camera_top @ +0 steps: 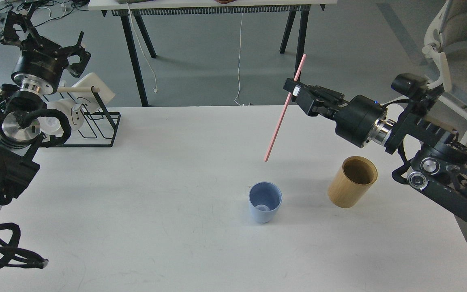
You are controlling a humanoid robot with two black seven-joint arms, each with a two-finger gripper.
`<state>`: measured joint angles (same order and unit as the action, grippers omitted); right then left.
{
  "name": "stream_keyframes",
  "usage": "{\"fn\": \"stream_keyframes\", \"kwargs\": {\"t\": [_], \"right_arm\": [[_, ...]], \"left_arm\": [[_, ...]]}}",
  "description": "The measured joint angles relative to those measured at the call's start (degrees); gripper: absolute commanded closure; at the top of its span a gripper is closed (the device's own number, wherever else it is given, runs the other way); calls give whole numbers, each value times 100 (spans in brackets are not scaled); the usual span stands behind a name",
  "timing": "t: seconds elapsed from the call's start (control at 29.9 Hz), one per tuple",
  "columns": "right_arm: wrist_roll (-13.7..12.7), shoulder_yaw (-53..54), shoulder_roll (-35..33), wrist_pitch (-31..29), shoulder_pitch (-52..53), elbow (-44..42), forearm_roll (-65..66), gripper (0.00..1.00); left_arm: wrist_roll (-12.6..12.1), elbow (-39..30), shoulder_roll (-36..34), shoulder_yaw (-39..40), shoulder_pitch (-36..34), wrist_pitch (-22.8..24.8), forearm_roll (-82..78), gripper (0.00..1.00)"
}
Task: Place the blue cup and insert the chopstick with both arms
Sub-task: 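Move the red stick over the blue cup and lower it inside, then release the red stick and raise the right gripper away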
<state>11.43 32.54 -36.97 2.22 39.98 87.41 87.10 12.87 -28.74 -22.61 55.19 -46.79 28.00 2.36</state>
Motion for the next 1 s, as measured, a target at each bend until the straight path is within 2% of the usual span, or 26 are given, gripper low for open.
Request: {"fn": "stream_keyframes", "kwargs": {"t": [0.43, 0.77, 1.0], "right_arm": [[-80, -313, -206, 1, -245, 95, 650, 99], [-71, -373, 52, 13, -545, 58, 628, 98], [-71, -540, 127, 8, -628, 7, 673, 90]], "left_arm": [[20, 0, -16, 6, 2, 0, 7, 0], [17, 0, -29, 1, 10, 0, 11, 0], [33, 0, -18, 0, 44, 0, 11, 0]]}}
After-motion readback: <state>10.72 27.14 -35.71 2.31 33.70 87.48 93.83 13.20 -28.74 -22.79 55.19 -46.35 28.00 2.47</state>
